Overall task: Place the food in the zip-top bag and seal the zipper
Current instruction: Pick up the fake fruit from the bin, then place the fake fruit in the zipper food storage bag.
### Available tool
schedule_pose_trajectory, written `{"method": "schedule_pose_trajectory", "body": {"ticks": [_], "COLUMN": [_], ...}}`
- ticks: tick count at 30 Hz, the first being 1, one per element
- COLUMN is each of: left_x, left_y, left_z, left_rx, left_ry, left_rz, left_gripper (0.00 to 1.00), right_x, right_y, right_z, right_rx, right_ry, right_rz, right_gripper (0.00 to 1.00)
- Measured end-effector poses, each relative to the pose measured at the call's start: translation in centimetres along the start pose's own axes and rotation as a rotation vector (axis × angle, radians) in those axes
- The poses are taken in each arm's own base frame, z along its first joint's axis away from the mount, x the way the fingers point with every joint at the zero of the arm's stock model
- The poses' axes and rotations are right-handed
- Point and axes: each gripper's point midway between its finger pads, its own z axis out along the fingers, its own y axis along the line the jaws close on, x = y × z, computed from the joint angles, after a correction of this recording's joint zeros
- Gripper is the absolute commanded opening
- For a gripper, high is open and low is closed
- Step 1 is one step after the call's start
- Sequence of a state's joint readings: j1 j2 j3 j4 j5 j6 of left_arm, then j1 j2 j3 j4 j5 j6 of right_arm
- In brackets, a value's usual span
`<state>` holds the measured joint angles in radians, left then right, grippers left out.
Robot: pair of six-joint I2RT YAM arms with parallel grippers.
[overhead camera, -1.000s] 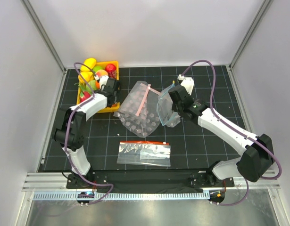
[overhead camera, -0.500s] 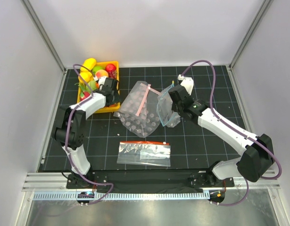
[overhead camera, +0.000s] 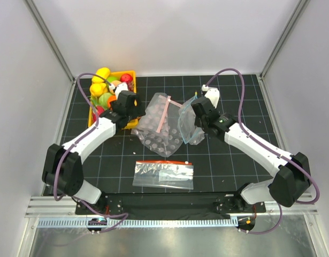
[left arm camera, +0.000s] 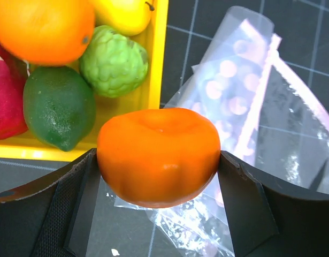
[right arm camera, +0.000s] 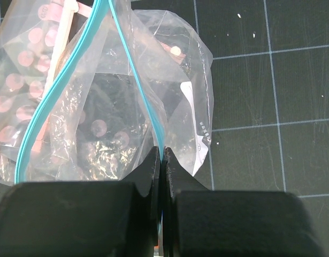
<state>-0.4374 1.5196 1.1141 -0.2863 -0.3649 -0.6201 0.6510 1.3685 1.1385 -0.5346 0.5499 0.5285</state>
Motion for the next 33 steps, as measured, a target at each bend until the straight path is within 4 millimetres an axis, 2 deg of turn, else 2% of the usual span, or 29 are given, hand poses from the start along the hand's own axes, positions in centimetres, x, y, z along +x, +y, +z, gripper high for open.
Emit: {"method": "schedule_pose_trajectory", "body": {"ticks": [7,11,15,20,27,33], "left_x": [-0.1,0.2,0.1,0.4,2.1,3.5], "left_y": [-0.8,-1.9,-4.0,-7.7,-11.2,-13.1], "left_z": [-2.1,-3.9,-6.3,-9.3,-11.4,-13.4], "left_rx": [0.049,0.110,0.202,0.337,0.467,0.586], "left_ry": [-0.028,-0.047,-0.078,-0.106,-0.104,-0.117], "left_rz": [0.001,0.007,0.012,0.038,0.097,0.118], "left_gripper": [0.64,0.64,0.64,0.63,0.63,0.63], "right_x": [0.1,0.2,0.2,0.4,1.0,1.2], "right_y": [0.0,0.2,0.4,0.8,1.9,2.9], "right_z": [0.1,0.1,0.1,0.0,0.1,-0.1], "right_rx": [-0.002,-0.010,-0.020,-0.043,-0.105,-0.153], "right_ry": [-0.001,0.003,0.007,0.019,0.051,0.058], "right_rz": [0.000,-0.001,0.000,-0.006,-0.029,-0.045], "right_gripper": [0.02,0.02,0.01,0.01,0.01,0.01]}}
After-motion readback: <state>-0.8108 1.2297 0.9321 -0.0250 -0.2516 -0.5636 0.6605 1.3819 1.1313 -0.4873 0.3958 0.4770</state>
